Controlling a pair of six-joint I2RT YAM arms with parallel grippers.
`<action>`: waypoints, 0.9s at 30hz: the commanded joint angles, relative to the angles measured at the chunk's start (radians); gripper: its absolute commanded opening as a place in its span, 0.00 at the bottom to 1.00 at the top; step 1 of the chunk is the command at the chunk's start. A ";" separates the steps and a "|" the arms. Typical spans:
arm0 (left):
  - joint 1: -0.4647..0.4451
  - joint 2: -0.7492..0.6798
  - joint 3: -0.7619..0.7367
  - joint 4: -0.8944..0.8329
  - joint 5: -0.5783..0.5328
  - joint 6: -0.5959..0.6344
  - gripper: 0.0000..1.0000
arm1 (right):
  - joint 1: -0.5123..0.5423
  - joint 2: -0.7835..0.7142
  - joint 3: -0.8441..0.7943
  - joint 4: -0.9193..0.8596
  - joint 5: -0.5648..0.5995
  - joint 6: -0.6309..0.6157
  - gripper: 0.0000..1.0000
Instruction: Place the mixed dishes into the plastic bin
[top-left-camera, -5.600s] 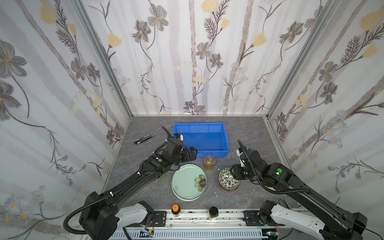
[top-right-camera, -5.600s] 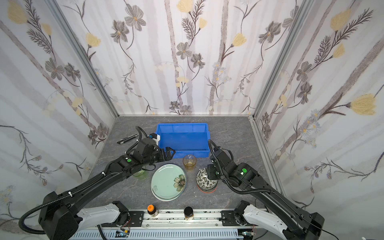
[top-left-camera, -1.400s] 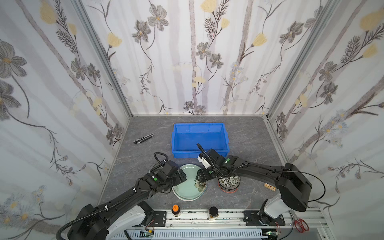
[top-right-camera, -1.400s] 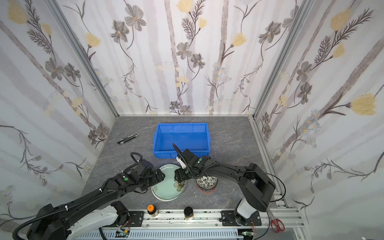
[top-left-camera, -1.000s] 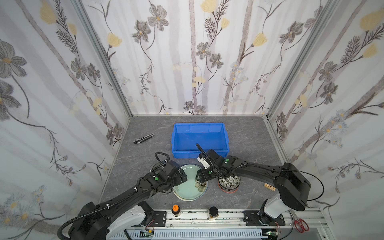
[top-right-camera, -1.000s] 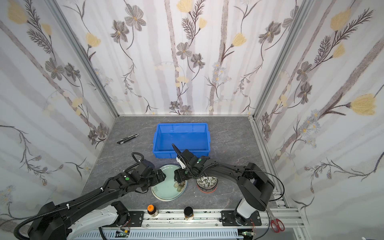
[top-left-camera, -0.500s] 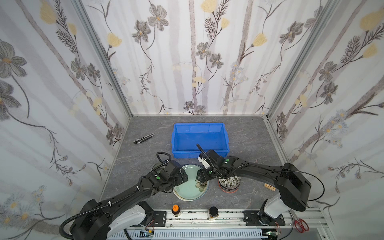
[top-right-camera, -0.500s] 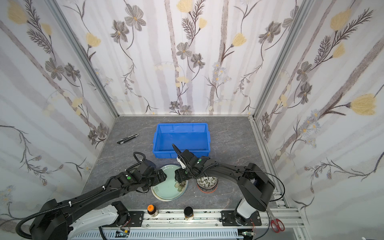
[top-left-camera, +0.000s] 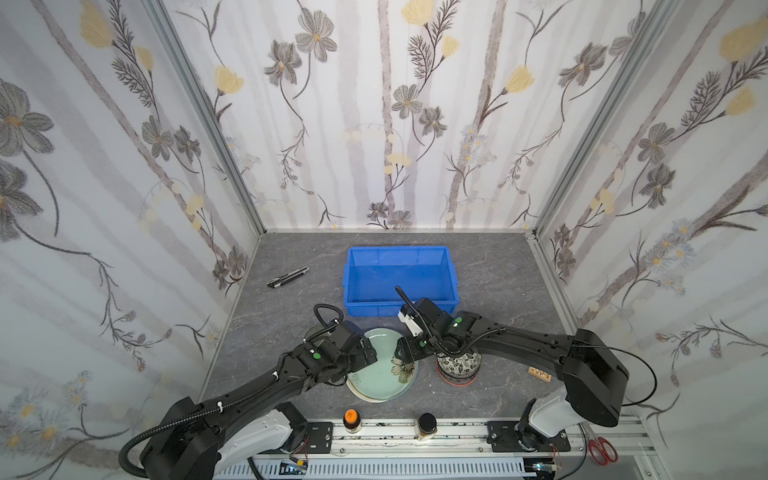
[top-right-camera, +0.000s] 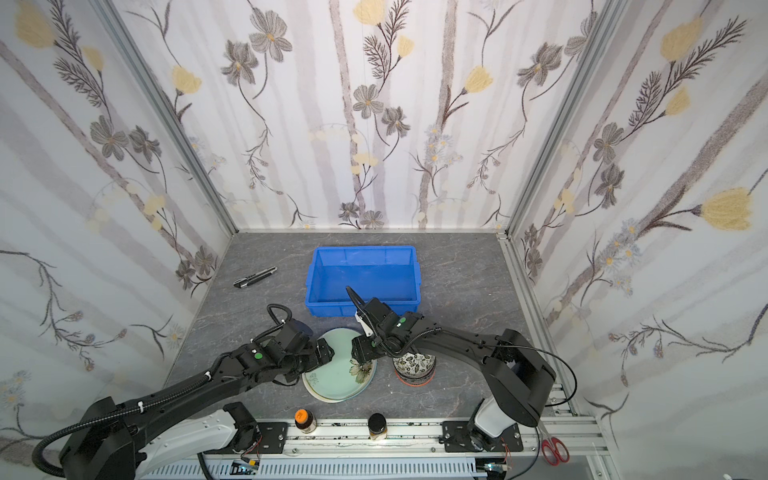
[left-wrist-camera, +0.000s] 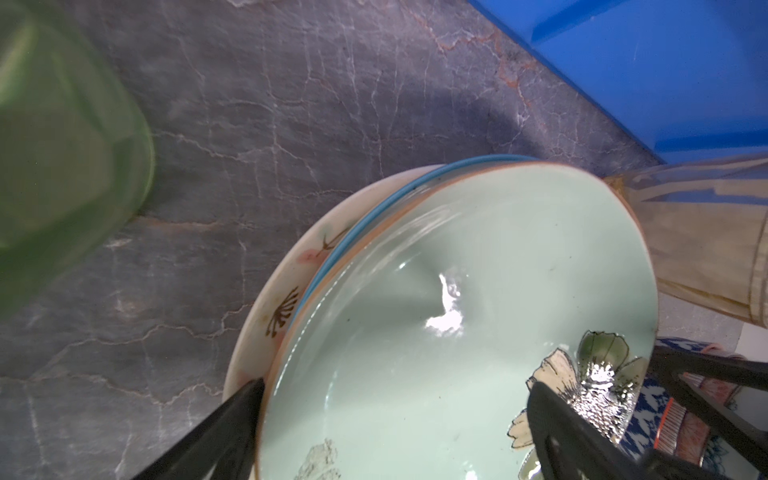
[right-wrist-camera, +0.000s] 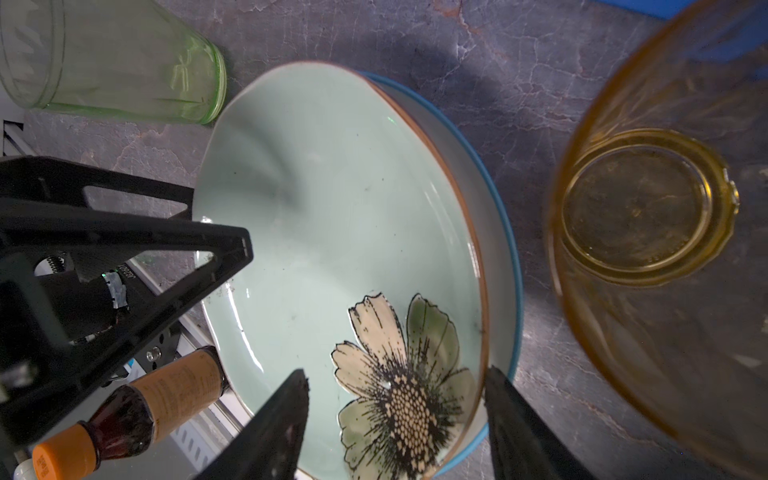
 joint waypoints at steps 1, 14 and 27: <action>-0.002 -0.007 0.005 0.085 -0.002 -0.016 1.00 | 0.003 -0.015 0.004 0.058 -0.044 0.012 0.66; -0.002 -0.042 -0.015 0.090 -0.029 -0.035 1.00 | 0.005 -0.022 0.002 0.043 -0.011 0.024 0.68; -0.002 -0.056 -0.038 0.089 -0.036 -0.037 1.00 | 0.017 0.001 0.065 -0.094 0.154 0.040 0.77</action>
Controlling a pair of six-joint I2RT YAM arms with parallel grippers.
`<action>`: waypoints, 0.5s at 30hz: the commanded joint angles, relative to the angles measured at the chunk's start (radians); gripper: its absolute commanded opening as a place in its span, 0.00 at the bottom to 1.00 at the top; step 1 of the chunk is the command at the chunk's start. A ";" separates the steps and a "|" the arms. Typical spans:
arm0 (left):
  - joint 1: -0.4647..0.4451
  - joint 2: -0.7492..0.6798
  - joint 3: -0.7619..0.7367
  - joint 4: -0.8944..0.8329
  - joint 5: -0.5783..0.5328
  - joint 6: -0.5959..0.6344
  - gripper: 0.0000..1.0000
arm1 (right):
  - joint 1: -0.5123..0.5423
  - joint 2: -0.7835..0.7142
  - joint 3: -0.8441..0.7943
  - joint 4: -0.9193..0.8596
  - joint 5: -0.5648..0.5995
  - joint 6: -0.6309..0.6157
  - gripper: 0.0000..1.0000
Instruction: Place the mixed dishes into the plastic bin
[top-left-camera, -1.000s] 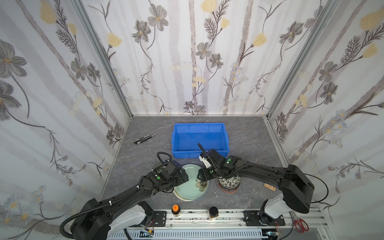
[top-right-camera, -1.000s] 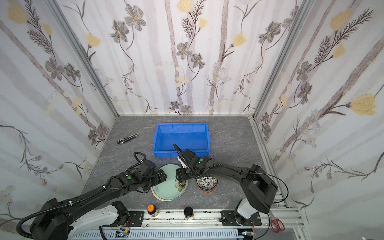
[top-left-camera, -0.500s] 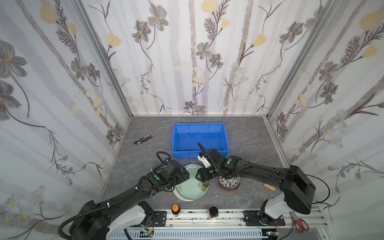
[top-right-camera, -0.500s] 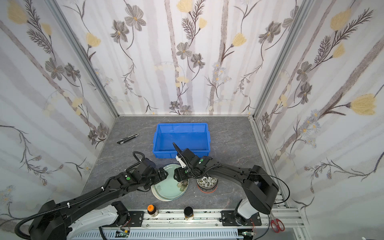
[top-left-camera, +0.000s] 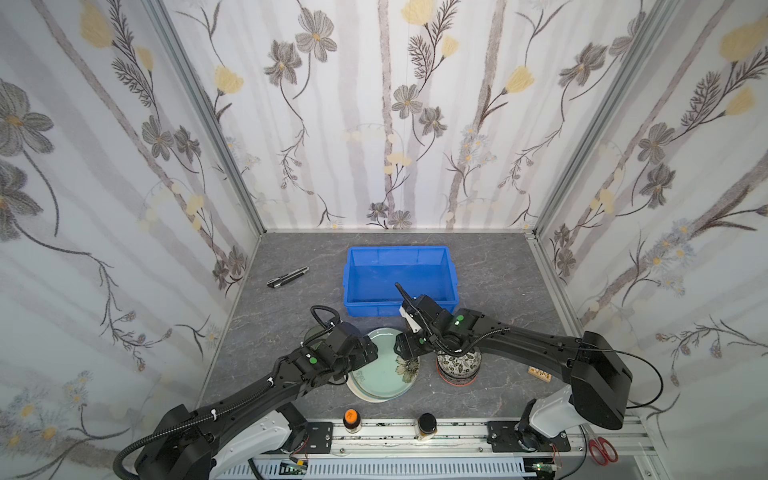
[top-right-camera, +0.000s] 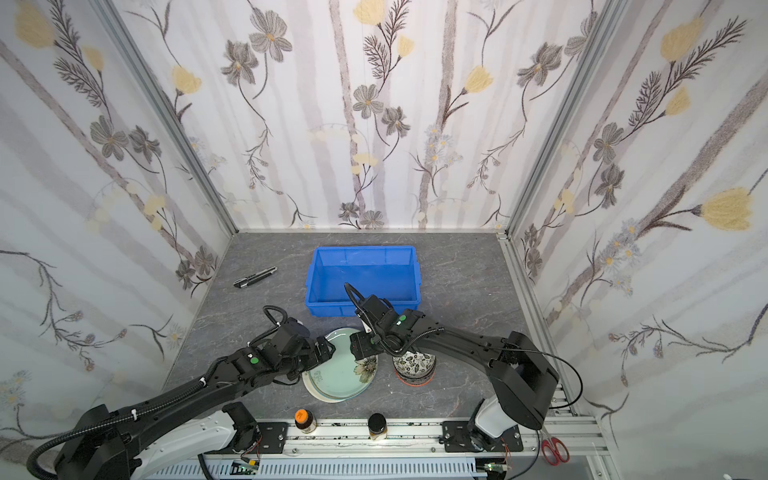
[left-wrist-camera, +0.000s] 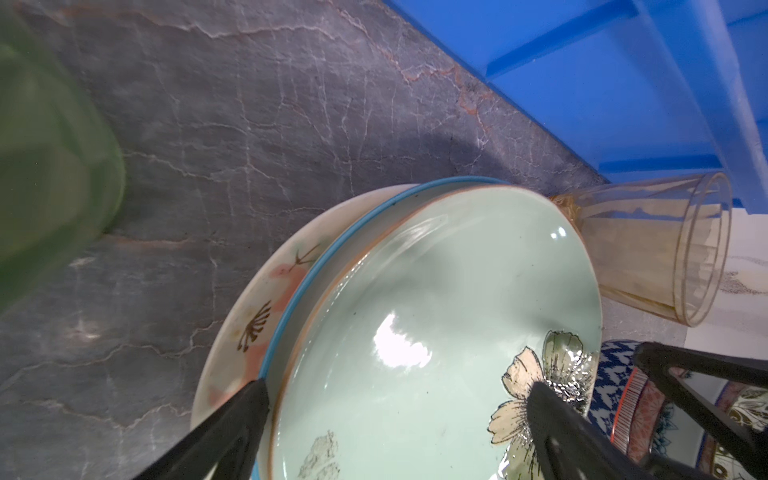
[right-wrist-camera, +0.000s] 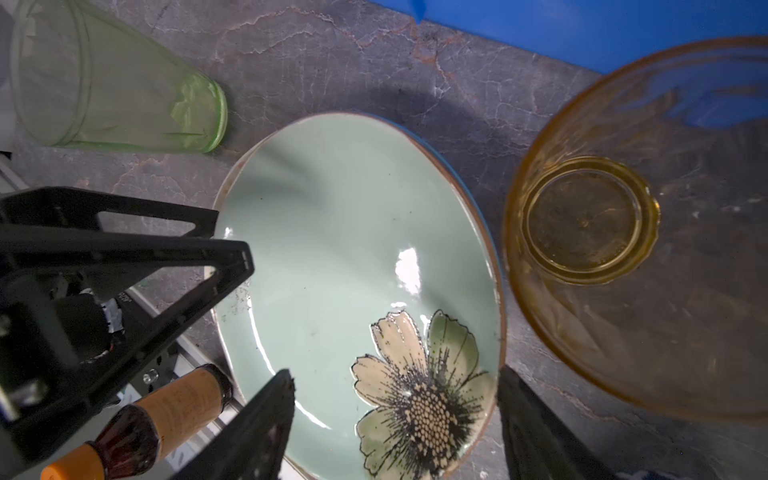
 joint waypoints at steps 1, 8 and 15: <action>0.000 -0.008 -0.003 0.015 -0.018 -0.013 1.00 | 0.005 0.017 0.014 -0.026 0.044 0.015 0.77; 0.000 -0.014 -0.005 0.015 -0.016 -0.012 1.00 | 0.013 0.047 0.019 -0.032 0.040 0.016 0.77; 0.000 -0.005 -0.008 0.015 -0.018 -0.012 1.00 | 0.019 0.076 0.025 -0.033 0.030 0.017 0.77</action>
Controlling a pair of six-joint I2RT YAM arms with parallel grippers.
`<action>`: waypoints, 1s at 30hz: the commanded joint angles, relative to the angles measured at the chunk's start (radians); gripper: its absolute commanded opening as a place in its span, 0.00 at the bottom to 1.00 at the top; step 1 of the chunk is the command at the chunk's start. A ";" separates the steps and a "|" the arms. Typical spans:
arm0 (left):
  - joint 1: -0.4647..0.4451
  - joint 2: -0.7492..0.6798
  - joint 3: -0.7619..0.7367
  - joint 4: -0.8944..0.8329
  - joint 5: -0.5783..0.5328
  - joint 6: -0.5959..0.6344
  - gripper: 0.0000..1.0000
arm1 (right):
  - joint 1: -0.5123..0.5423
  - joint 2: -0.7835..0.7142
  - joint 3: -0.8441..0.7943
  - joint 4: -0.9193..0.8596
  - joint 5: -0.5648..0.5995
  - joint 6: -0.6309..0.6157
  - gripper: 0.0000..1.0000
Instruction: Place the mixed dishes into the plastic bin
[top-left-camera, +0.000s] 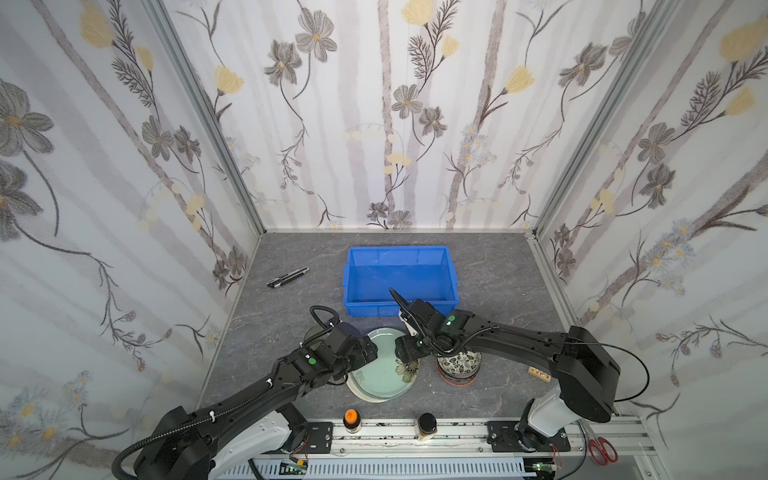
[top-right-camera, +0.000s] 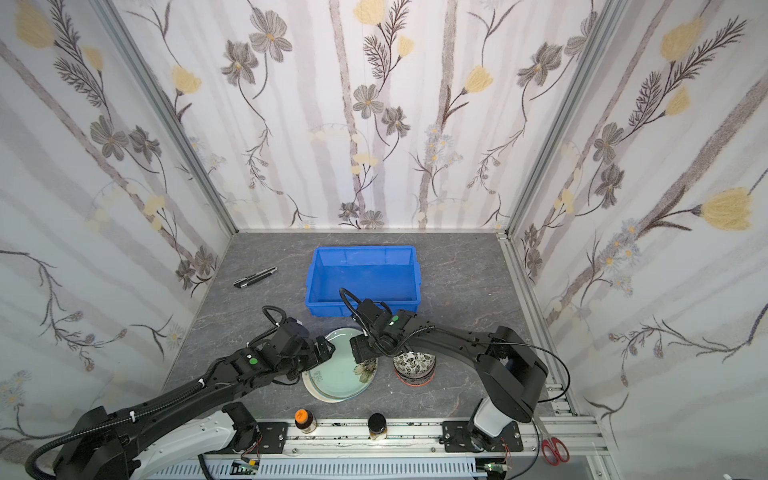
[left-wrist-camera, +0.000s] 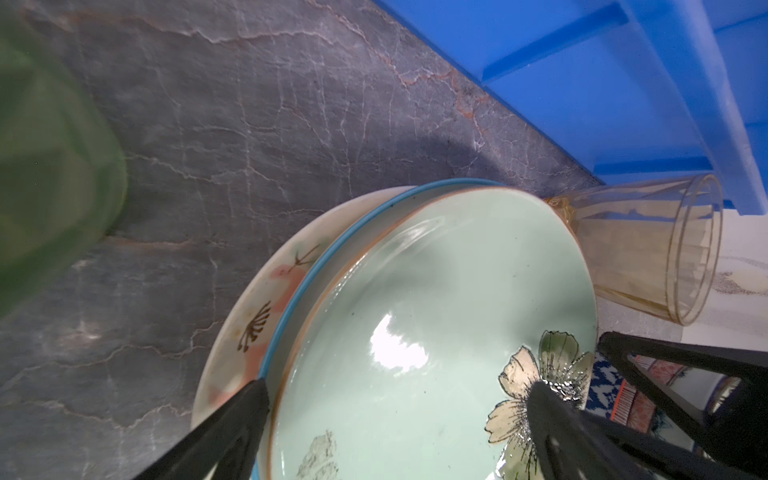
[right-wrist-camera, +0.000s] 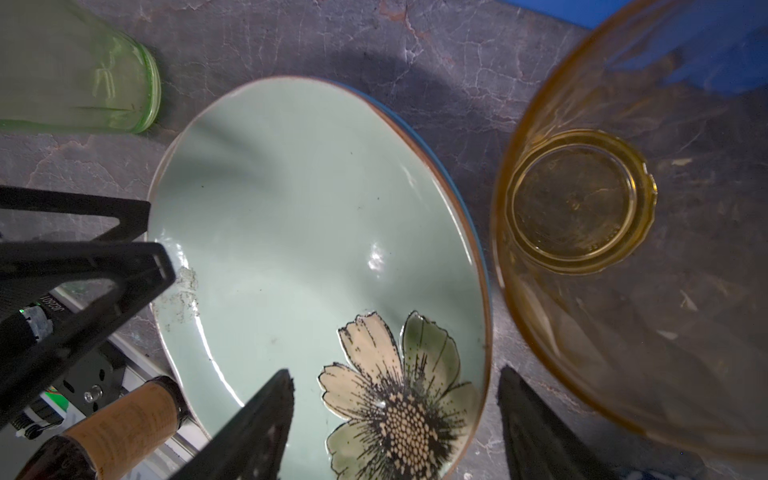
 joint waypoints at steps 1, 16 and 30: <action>0.000 0.003 -0.004 0.015 -0.015 -0.013 1.00 | 0.003 0.014 0.009 -0.007 0.004 0.012 0.77; 0.000 0.006 -0.005 0.023 -0.013 -0.014 1.00 | 0.017 0.040 0.025 0.005 -0.017 0.012 0.77; 0.000 0.008 -0.011 0.035 -0.009 -0.017 1.00 | 0.017 -0.007 0.009 0.082 -0.093 0.033 0.73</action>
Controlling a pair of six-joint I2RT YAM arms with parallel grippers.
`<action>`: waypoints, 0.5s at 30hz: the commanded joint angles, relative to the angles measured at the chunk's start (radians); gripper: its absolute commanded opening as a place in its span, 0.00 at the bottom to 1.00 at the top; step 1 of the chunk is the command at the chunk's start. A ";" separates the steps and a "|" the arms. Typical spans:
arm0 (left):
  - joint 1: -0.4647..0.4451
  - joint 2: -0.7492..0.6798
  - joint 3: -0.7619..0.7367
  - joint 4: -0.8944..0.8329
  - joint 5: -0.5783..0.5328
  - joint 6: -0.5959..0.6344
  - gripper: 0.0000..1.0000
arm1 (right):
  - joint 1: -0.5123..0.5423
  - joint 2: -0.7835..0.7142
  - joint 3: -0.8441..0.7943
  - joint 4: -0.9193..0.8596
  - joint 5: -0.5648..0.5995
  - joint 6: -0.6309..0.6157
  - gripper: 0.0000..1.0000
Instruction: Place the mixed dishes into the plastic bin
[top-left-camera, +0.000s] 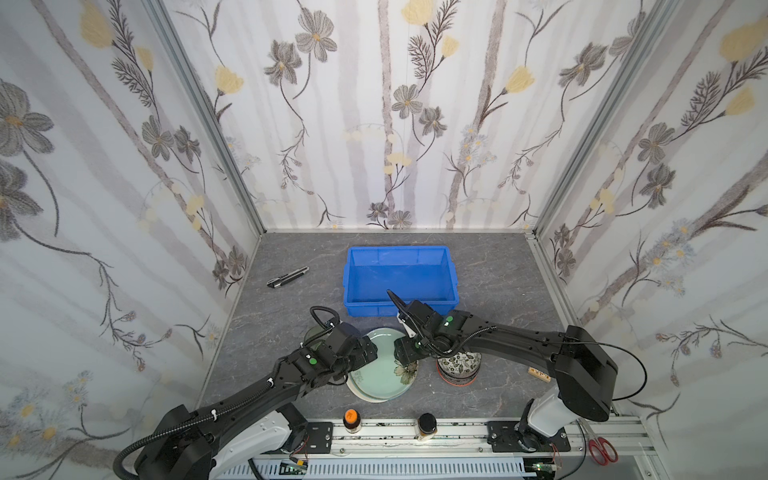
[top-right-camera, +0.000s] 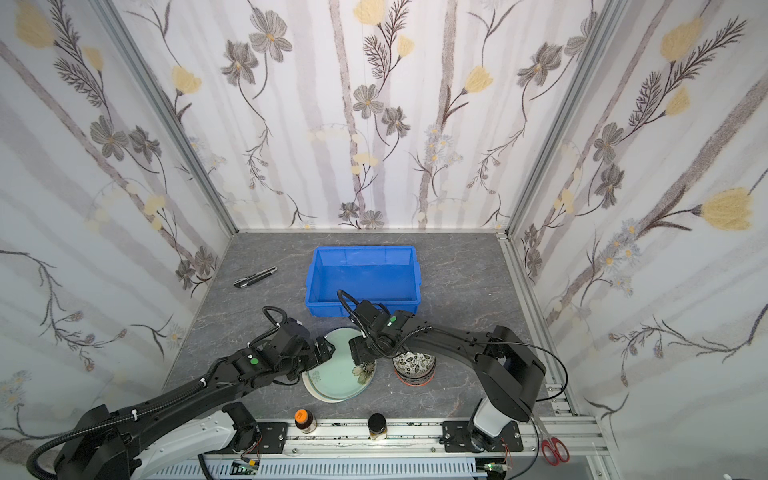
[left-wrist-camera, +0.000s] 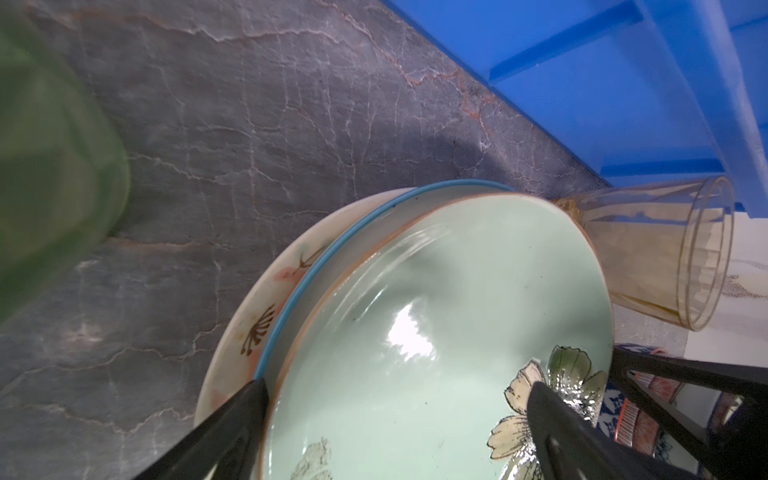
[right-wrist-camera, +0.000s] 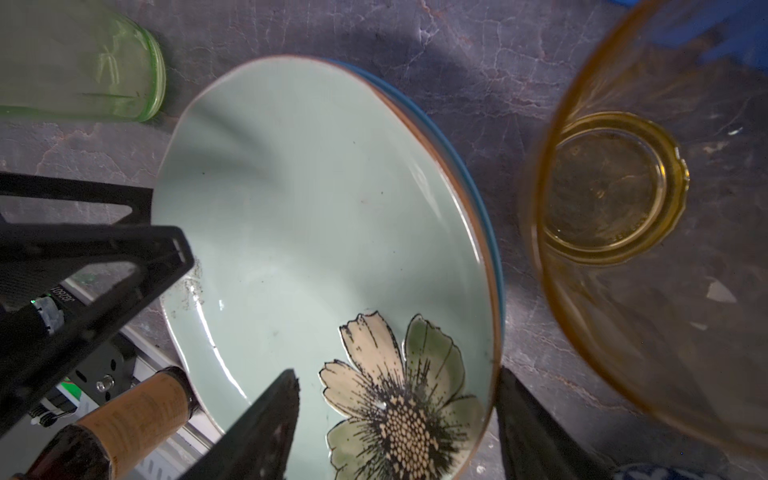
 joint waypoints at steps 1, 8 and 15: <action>0.000 0.000 -0.004 0.024 -0.005 -0.014 1.00 | 0.003 -0.006 -0.003 0.092 -0.069 0.011 0.73; 0.000 -0.003 -0.010 0.028 -0.007 -0.016 1.00 | 0.003 -0.022 -0.019 0.136 -0.100 0.028 0.71; 0.000 0.000 -0.016 0.036 -0.013 -0.016 1.00 | 0.001 -0.022 -0.019 0.164 -0.130 0.036 0.70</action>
